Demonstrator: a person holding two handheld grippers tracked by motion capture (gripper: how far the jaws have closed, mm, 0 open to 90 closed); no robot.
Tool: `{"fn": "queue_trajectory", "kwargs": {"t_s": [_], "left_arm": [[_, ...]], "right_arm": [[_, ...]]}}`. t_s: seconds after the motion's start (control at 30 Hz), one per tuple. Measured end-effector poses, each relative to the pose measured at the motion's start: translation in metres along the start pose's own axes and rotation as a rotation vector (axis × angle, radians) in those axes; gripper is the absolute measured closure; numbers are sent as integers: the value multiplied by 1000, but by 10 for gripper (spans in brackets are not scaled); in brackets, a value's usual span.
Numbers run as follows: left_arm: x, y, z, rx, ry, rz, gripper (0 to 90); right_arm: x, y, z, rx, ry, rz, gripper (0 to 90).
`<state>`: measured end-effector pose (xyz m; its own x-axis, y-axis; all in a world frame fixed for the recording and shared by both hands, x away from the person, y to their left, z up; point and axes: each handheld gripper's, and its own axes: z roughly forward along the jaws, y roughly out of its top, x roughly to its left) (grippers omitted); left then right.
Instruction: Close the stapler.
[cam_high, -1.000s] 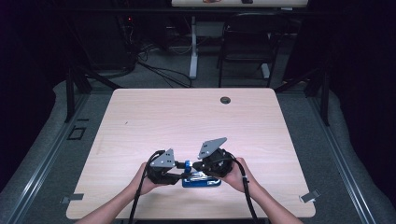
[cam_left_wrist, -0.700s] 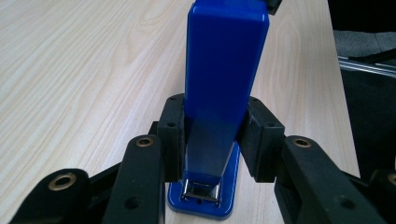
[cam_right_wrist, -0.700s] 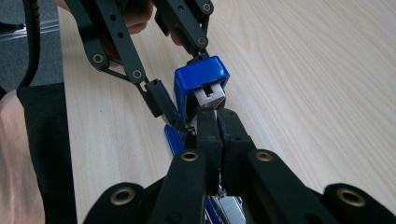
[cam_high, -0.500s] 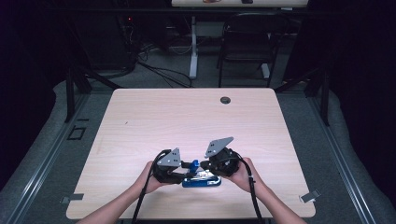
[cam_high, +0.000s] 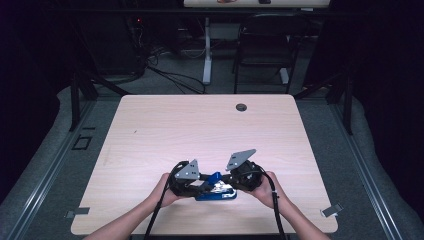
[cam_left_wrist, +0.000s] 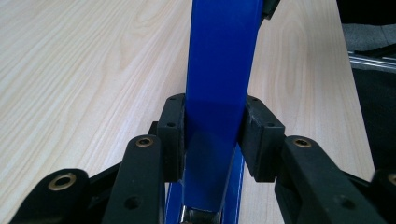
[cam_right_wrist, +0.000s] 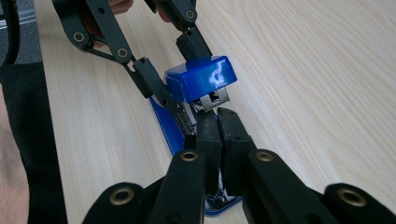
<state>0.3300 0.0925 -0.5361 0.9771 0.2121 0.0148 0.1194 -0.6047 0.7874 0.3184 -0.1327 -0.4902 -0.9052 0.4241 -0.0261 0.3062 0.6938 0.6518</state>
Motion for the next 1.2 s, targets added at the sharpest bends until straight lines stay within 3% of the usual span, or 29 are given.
{"fn": "queue_trajectory", "kwargs": {"t_s": [0.33, 0.53, 0.63, 0.83, 0.87, 0.97, 1.0, 1.07, 1.2], "left_arm": [[0, 2, 5, 10, -1, 15, 645], [-1, 4, 8, 27, 7, 27, 645], [-2, 7, 14, 51, 13, 38, 644], [-2, 9, 22, 79, 4, 32, 640], [-3, 9, 25, 89, 6, 33, 636], [-2, 9, 27, 101, 4, 28, 633], [-2, 9, 28, 103, 4, 31, 633], [-2, 9, 30, 116, -5, 21, 631], [-1, 9, 33, 128, -12, 4, 625]], "right_arm": [[-4, -4, 0, 24, -17, -1, 882], [-10, -18, -14, -5, -41, 70, 862], [-10, -18, -16, -14, -48, 81, 846], [-9, -14, -18, -18, -56, 122, 739], [-11, -14, -19, -27, -60, 159, 669], [-13, -15, -21, -47, -55, 188, 626], [-15, -15, -23, -72, -66, 228, 586], [-15, -14, -24, -86, -62, 248, 556], [-13, -13, -15, -26, -74, 262, 494]]}}
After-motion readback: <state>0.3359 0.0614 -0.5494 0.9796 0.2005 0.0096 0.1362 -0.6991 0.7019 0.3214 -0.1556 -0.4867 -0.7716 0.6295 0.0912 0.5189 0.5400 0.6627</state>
